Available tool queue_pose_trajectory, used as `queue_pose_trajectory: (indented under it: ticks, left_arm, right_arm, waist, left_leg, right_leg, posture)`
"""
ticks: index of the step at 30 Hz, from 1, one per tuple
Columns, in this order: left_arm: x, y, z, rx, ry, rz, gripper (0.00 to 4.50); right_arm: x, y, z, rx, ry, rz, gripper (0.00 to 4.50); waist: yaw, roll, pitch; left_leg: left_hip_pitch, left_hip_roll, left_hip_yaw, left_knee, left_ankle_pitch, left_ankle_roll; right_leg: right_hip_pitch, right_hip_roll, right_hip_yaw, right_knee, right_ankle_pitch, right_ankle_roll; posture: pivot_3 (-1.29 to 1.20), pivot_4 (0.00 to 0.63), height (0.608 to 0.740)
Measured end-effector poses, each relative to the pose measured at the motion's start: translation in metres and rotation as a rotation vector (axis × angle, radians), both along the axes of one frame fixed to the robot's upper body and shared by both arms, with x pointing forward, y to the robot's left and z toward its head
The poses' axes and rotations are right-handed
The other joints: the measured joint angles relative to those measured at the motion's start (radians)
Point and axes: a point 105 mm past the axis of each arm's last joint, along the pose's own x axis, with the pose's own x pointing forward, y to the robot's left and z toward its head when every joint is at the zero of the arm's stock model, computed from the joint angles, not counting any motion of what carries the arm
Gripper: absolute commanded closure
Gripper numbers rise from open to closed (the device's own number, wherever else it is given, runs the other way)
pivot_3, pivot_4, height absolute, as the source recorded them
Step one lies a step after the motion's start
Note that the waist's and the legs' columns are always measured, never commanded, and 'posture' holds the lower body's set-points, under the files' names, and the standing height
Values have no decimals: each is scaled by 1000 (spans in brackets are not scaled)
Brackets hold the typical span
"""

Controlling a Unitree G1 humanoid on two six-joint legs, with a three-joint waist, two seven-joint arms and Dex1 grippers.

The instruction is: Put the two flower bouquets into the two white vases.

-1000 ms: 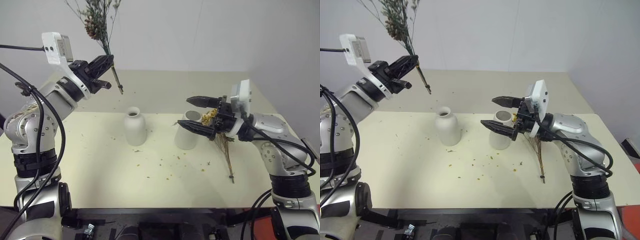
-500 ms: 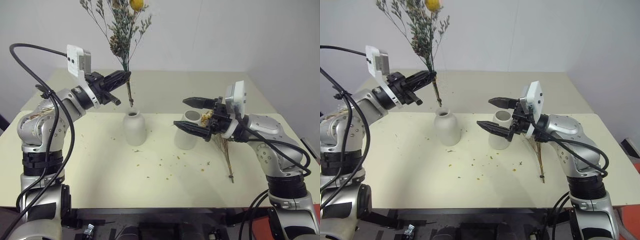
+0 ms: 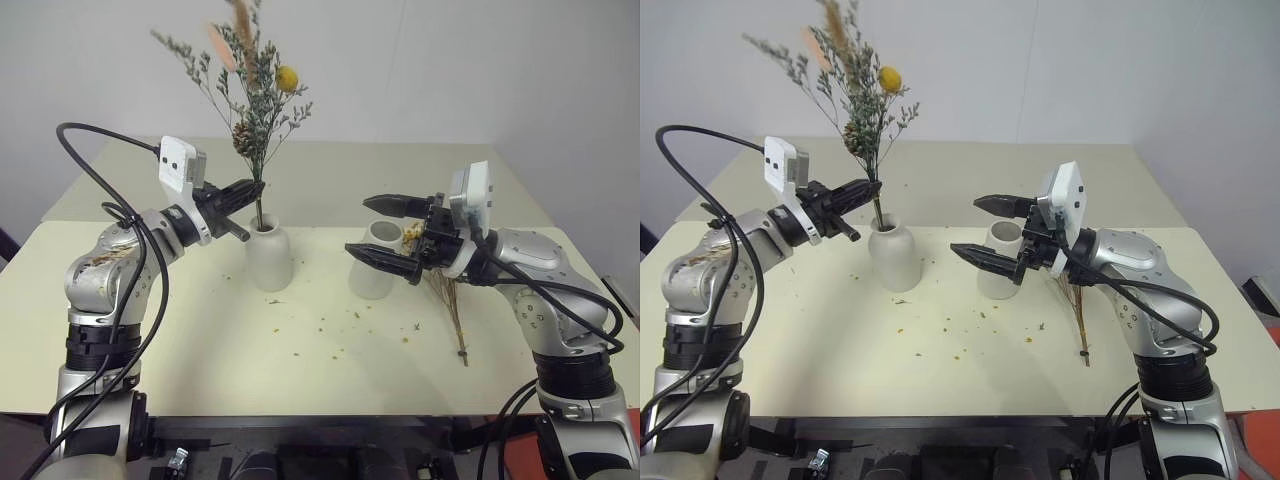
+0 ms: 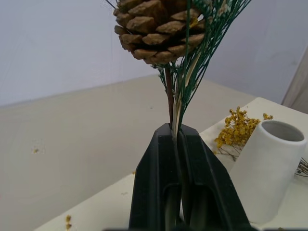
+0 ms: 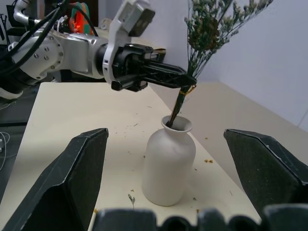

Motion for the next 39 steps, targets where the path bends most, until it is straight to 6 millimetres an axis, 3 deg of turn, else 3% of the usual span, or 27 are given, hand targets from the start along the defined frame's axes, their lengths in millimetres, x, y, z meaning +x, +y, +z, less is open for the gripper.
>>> queue_pose_trajectory:
  ticks: [28,31,39]
  left_arm:
    - [-5,1,-24,-41,19,86,4460]
    - [-7,0,-25,-42,27,86,3777]
    - [-20,8,-21,-27,29,70,1241]
  right_arm:
    - [-7,0,-1,17,7,23,0]
    - [-7,0,-1,17,8,25,0]
    - [-8,0,-1,16,8,27,0]
  waist:
    - [-1,0,0]
    - [0,0,0]
    - [-4,0,0]
  left_leg:
    - [0,0,0,0,0,0]
    - [0,0,0,0,0,0]
    - [0,0,0,0,0,0]
  right_leg:
    - [0,0,0,0,0,0]
    - [0,0,0,0,0,0]
    - [0,0,0,0,0,0]
  posture:
    - [0,150,740]
    - [0,150,740]
    - [0,150,740]
